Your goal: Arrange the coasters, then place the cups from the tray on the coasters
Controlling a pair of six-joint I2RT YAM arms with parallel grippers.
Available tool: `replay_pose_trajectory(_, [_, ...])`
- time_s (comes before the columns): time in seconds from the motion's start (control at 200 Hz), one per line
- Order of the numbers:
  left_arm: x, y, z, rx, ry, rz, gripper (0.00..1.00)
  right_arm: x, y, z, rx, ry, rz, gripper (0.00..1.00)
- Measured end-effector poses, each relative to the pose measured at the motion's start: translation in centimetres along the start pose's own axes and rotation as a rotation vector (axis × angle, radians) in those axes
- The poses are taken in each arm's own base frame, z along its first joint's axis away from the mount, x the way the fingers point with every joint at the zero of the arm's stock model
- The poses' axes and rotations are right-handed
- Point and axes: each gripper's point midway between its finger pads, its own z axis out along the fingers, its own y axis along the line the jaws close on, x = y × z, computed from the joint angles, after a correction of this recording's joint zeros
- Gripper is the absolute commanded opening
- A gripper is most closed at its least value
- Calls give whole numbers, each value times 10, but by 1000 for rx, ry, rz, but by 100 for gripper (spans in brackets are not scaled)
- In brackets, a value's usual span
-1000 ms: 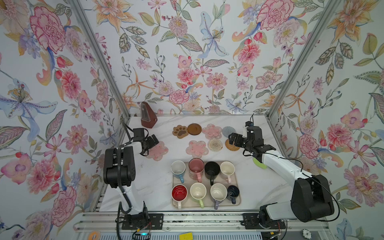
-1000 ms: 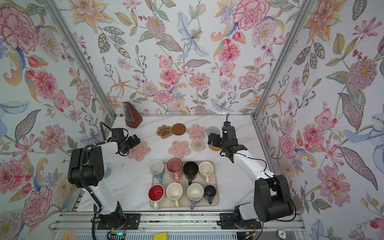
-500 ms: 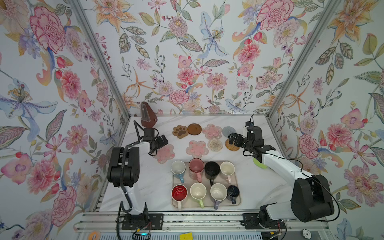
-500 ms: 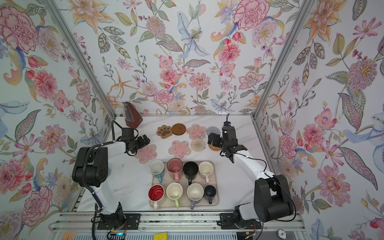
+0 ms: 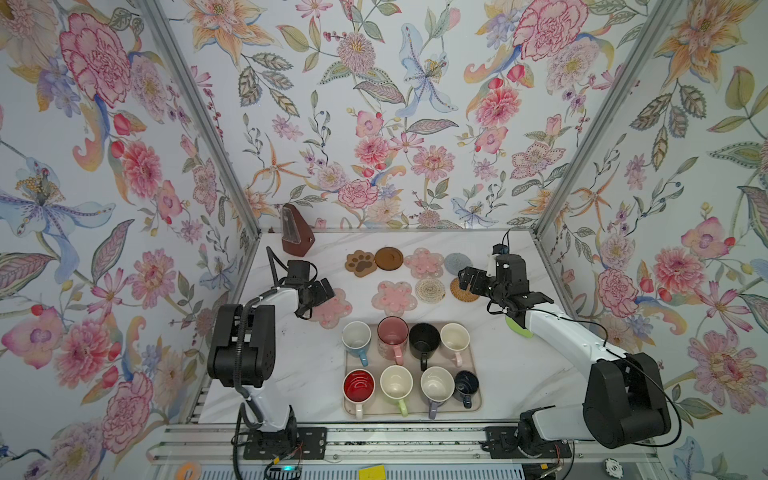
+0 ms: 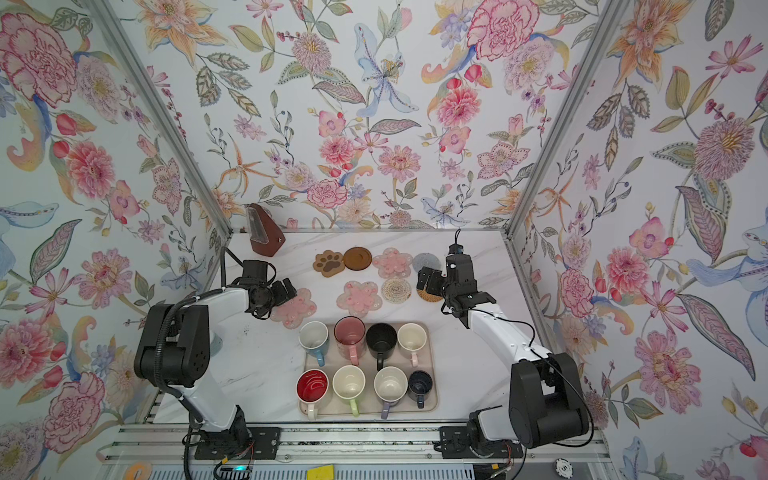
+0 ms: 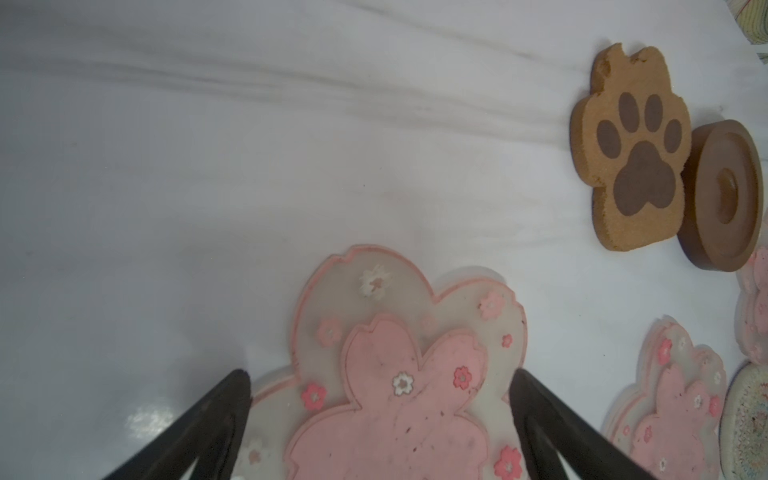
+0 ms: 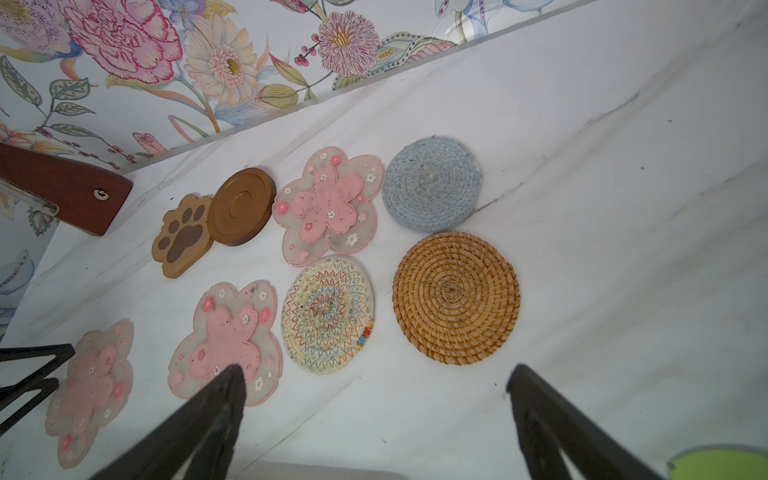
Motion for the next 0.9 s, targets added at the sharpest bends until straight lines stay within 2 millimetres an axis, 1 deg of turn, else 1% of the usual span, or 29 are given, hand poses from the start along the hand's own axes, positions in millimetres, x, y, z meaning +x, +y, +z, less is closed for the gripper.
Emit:
replay_pose_trajectory(0.14, [6,8,-8,-26,-5,0,99,0,0,0,-1,-1,0,99])
replay_pose_trajectory(0.28, [18,16,-7,-40,17,-5,99,-1,0,0,-2,-2,0,99])
replay_pose_trajectory(0.52, [19,15,-8,-29,4,-23,99,-1,0,0,-2,-3,0,99])
replay_pose_trajectory(0.691, [20,8,-7,-10,1,-25,99,-1,1,0,-3,-3,0,99])
replay_pose_trajectory(0.901, [32,-13,-6,38,23,-23,99,-1,0,0,-2,-3,0,99])
